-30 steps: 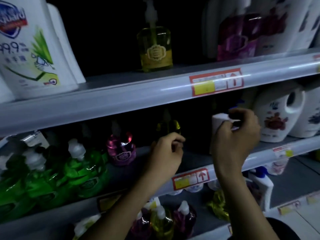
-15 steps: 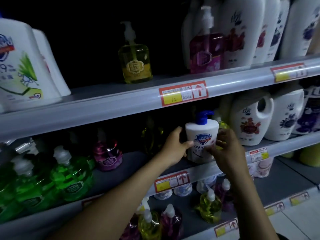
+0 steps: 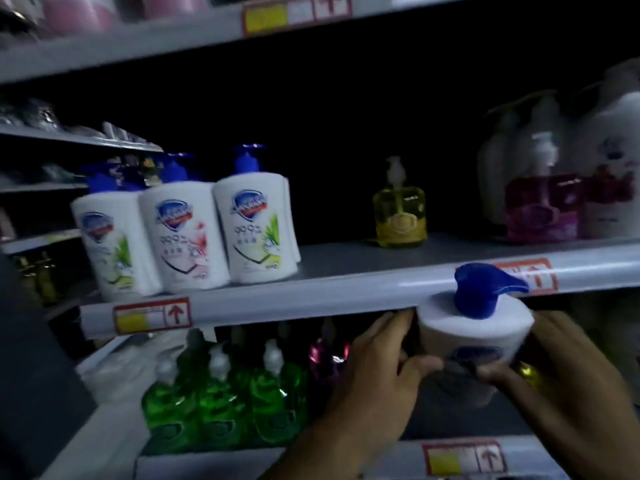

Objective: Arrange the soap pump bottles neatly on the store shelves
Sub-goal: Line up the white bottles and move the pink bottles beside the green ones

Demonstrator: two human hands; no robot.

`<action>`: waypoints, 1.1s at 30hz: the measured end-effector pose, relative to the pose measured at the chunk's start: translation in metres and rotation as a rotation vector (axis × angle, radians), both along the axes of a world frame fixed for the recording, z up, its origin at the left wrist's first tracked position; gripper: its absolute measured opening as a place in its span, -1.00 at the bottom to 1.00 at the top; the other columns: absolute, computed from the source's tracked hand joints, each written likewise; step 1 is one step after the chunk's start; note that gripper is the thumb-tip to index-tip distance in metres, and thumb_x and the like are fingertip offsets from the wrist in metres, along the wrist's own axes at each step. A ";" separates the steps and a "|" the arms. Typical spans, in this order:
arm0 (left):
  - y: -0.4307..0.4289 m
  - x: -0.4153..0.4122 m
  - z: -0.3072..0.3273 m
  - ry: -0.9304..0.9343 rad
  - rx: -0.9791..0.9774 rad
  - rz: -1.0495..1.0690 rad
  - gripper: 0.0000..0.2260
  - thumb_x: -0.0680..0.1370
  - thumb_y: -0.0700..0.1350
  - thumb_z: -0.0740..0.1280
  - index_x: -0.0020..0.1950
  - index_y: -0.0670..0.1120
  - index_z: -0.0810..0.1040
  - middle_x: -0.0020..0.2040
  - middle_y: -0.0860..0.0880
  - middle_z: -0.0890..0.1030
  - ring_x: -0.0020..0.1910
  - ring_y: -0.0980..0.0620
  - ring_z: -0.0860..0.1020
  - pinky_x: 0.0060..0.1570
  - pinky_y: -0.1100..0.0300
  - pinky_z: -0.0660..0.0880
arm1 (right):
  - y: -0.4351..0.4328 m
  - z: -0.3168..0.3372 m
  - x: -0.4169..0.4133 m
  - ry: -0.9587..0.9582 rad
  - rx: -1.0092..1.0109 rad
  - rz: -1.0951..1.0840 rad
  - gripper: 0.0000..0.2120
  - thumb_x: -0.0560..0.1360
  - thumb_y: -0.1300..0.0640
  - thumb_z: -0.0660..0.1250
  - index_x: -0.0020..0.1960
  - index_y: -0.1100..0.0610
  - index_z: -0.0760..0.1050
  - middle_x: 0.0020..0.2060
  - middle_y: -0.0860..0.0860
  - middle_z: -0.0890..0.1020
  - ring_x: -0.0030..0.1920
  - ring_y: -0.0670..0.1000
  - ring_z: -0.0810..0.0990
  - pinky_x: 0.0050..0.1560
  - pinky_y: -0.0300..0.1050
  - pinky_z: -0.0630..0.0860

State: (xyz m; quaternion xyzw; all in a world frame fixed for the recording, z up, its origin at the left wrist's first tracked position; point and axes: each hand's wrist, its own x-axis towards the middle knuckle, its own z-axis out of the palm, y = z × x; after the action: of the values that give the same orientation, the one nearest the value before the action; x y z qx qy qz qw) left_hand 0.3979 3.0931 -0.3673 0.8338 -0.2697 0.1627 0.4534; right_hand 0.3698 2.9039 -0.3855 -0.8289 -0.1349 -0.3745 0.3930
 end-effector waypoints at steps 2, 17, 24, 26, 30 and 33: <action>0.018 -0.011 0.029 -0.080 -0.031 -0.037 -0.56 0.53 -0.18 0.37 0.27 0.28 0.43 -0.11 0.22 0.53 -0.19 0.27 0.51 -0.15 0.44 0.42 | 0.018 0.026 -0.008 -0.089 -0.007 0.008 -0.39 0.27 -0.23 0.32 0.30 -0.13 0.42 0.12 -0.31 0.50 0.10 -0.29 0.52 0.05 -0.46 0.42; 0.065 0.060 0.125 -0.067 -0.021 0.255 -0.42 0.47 -0.18 0.19 0.45 0.17 0.13 0.25 -0.01 0.51 0.16 -0.05 0.53 0.12 -0.05 0.53 | 0.114 0.128 0.122 -0.009 0.291 0.401 -0.48 0.48 0.38 0.34 0.32 0.01 0.29 0.05 -0.03 0.59 0.08 -0.05 0.62 -0.01 -0.17 0.61; 0.066 0.062 0.120 -0.001 0.138 0.374 -0.32 0.52 -0.20 0.23 0.56 -0.05 -0.04 0.29 -0.10 0.45 0.20 -0.10 0.48 0.13 0.03 0.48 | 0.118 0.131 0.131 0.242 0.131 0.386 -0.39 0.43 0.40 0.39 0.32 0.04 0.21 0.02 -0.05 0.58 -0.03 -0.15 0.60 -0.14 -0.31 0.59; 0.069 0.059 0.118 0.036 0.172 0.387 -0.34 0.52 -0.20 0.23 0.55 -0.08 -0.01 0.24 -0.10 0.48 0.14 -0.10 0.50 0.09 0.01 0.51 | 0.120 0.129 0.130 0.300 0.033 0.377 -0.19 0.39 0.42 0.42 0.43 0.01 0.05 0.02 -0.14 0.52 -0.03 -0.21 0.55 -0.21 -0.38 0.56; 0.069 0.047 0.115 0.045 0.280 0.403 -0.43 0.53 -0.18 0.25 0.49 -0.14 0.11 0.15 -0.14 0.53 0.05 -0.14 0.54 0.01 -0.04 0.53 | 0.124 0.128 0.132 0.317 -0.001 0.293 -0.08 0.38 0.37 0.45 0.49 0.02 -0.06 0.04 -0.09 0.52 -0.03 -0.14 0.57 -0.19 -0.32 0.56; 0.072 0.042 0.117 -0.007 0.314 0.444 -0.52 0.53 -0.19 0.25 0.43 -0.15 0.22 0.12 -0.12 0.55 0.06 -0.12 0.53 0.03 -0.01 0.53 | 0.132 0.127 0.141 0.309 0.006 0.244 -0.08 0.37 0.33 0.48 0.49 0.05 -0.05 0.13 0.01 0.54 0.11 0.03 0.58 0.02 -0.10 0.60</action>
State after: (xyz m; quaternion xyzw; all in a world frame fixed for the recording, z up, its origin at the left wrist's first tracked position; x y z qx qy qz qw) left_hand 0.4404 3.1651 -0.2503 0.9320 -0.1036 0.2171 0.2711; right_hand 0.5105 3.0359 -0.2586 -0.8528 -0.1713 -0.1928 0.4542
